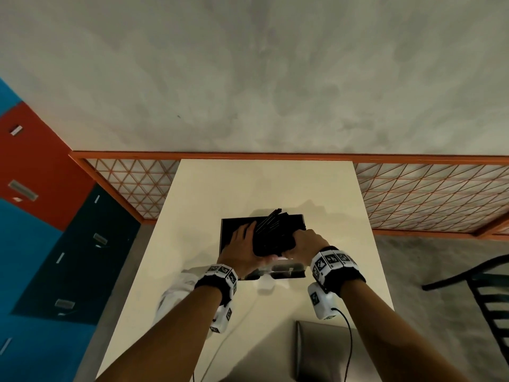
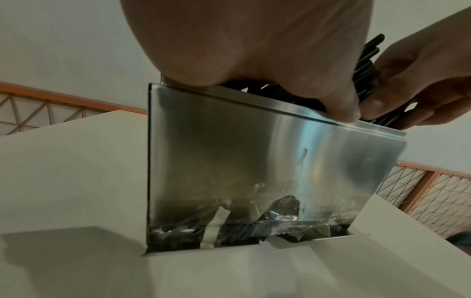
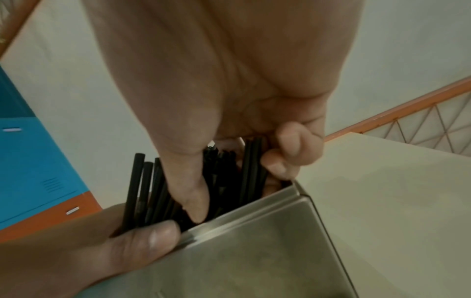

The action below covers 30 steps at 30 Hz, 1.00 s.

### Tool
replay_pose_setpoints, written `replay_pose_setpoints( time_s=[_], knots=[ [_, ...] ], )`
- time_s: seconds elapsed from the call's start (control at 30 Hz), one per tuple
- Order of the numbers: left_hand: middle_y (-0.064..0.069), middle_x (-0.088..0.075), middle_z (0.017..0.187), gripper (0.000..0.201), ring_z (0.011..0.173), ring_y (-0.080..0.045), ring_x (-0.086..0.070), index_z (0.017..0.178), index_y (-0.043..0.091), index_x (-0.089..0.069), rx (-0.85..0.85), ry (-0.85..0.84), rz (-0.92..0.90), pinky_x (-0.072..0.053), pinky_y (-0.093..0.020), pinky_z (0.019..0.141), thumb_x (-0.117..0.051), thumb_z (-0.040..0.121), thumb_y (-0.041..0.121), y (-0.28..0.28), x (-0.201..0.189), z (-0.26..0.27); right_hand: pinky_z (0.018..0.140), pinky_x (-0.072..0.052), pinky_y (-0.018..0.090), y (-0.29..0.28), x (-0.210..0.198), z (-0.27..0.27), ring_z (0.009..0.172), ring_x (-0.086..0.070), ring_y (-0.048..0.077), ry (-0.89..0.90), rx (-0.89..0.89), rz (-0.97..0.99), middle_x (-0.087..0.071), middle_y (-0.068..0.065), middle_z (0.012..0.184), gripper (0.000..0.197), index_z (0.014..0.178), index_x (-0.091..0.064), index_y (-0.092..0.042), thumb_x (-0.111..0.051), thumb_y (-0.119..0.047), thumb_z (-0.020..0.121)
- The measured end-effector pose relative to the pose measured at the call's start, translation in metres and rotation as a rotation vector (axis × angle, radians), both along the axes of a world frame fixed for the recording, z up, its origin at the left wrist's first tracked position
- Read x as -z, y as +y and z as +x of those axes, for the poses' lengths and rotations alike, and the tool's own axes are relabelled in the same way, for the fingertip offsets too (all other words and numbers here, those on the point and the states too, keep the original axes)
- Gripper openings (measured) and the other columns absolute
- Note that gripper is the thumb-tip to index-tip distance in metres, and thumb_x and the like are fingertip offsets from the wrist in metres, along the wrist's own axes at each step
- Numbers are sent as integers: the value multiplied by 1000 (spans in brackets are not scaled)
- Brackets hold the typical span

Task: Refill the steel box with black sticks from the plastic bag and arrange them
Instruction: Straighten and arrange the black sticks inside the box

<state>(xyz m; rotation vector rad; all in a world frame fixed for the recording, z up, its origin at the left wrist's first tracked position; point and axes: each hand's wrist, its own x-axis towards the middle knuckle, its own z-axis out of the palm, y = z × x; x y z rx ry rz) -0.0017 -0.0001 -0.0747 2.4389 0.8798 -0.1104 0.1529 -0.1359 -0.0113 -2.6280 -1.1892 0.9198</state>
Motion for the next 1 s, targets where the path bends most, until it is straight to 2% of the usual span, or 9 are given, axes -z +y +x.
replay_pose_setpoints(
  time_s=[0.23,0.4,0.47,0.53,0.67,0.83,0.9,0.97,1.0],
  knots=[
    [5,-21,162,125,149,-21,-25,158,29,-10,-16,10,-4,-42,-49,111,-59,62,91,-3,-3,1,65,-45,31,5,-8,-5,78,-60,29,41,18,14,-60,7,87,26,95,-56,-11,-63,-33,84],
    [1,-26,161,126,148,-22,-28,158,25,-12,-51,-46,-30,-38,-46,115,-65,61,86,-5,-9,0,69,-50,34,11,-9,-15,85,-63,30,76,32,156,-65,10,90,21,98,-63,-6,-62,-21,83],
    [1,-27,161,128,147,-22,-30,158,24,-13,-54,-66,-32,-37,-45,115,-64,60,87,-6,-10,-1,70,-45,30,10,-10,-21,88,-62,29,72,28,207,-67,12,93,18,99,-64,-4,-60,-16,86],
    [1,-28,161,129,147,-22,-30,158,24,-13,-50,-81,-34,-37,-45,115,-61,57,89,-4,-8,-1,70,-39,26,8,-11,-24,89,-61,27,68,41,245,-68,10,96,18,100,-65,-6,-61,-17,86],
    [1,-29,160,132,146,-21,-31,158,24,-12,-50,-91,-35,-38,-47,115,-58,53,91,-2,-6,-1,77,-42,23,4,-11,-26,101,-63,23,78,22,258,-69,4,105,33,111,-65,-12,-70,-25,81],
    [4,-31,159,130,146,-19,-31,158,26,-13,-60,-112,-51,-38,-46,115,-63,56,90,-2,-7,-2,76,-52,27,2,-13,-12,91,-64,18,220,99,165,-69,-3,89,30,92,-72,-21,-82,-33,66],
    [4,-31,159,127,146,-18,-31,157,27,-14,-61,-105,-42,-38,-46,115,-63,58,88,-2,-6,-3,81,-57,33,-1,-12,-8,89,-66,20,215,8,161,-70,-1,86,27,78,-69,-26,-84,-36,59],
    [5,-32,158,123,145,-18,-32,157,27,-14,-53,-102,-26,-39,-46,115,-65,62,85,-2,-5,-3,82,-58,37,-1,-2,-6,89,-69,25,112,-162,253,-72,6,89,21,73,-66,-26,-83,-34,63],
    [5,-33,158,122,144,-18,-32,157,26,-14,-42,-103,-15,-40,-46,114,-66,63,84,-2,-5,-3,74,-58,35,1,0,-8,83,-69,25,216,-137,268,-73,4,83,12,71,-68,-26,-79,-29,70]
  ],
)
